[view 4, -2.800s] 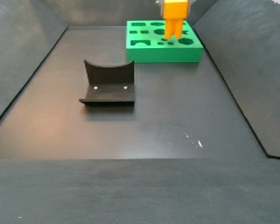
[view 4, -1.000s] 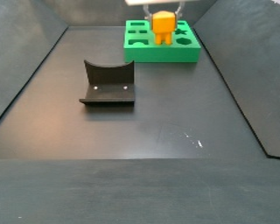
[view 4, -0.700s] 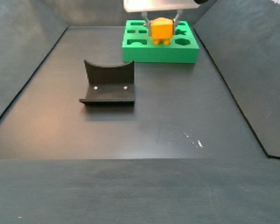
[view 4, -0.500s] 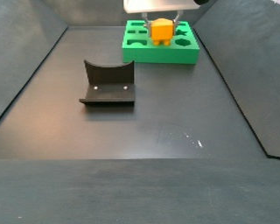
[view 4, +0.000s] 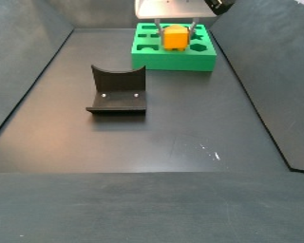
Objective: Insert the 3 prong object.
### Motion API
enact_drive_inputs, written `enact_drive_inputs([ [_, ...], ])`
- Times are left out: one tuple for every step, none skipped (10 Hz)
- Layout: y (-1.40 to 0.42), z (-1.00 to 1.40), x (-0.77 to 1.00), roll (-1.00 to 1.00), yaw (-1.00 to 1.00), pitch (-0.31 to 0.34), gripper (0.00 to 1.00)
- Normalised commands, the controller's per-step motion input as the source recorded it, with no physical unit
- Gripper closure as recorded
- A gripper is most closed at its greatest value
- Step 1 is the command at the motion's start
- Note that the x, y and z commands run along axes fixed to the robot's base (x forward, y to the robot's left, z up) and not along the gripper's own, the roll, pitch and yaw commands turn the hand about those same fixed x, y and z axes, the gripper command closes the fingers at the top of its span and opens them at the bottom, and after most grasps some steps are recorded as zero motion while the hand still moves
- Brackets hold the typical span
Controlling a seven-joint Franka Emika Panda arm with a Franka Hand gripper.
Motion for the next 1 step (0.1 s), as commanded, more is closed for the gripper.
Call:
enact_drive_inputs([
  [0.00, 0.00, 0.00, 0.00, 0.00, 0.000, 1.00],
])
